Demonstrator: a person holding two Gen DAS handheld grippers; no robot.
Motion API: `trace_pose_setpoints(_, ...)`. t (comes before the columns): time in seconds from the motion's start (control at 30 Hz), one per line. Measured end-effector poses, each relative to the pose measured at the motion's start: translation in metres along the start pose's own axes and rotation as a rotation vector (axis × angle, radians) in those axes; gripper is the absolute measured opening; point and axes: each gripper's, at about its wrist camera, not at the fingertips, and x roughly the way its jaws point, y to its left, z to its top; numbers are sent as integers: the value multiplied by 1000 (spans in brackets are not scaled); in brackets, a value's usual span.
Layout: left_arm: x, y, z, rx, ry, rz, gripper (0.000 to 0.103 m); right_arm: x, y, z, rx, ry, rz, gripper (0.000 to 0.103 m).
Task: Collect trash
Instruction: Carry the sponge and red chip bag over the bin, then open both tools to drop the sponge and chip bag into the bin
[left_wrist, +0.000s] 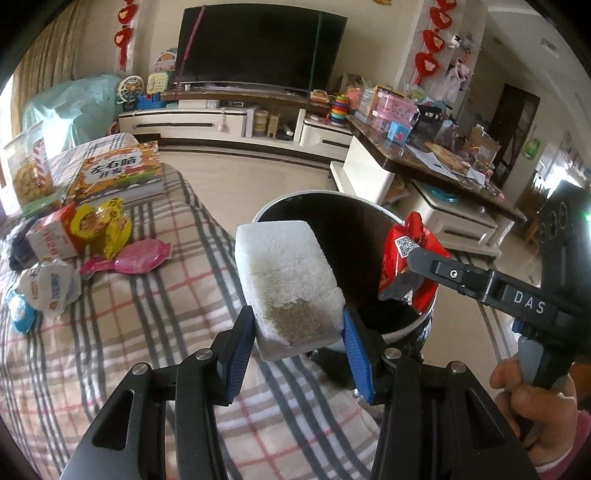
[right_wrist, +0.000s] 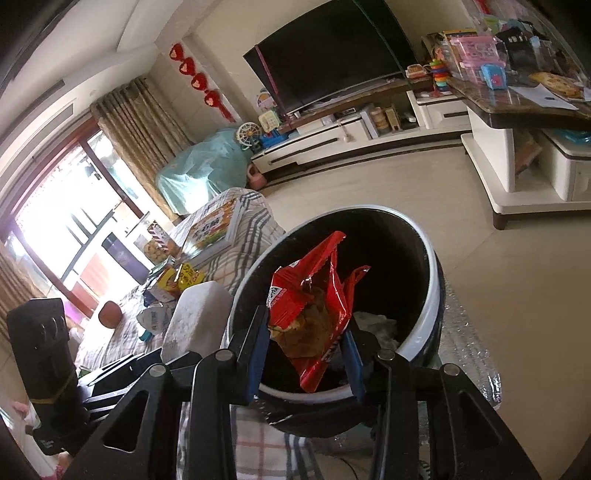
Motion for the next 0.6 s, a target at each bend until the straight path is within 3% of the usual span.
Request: trace_pose_setpoints(0.6,43,-16,28,39,24,-7,49,20,-20,20,16,27,-18,40)
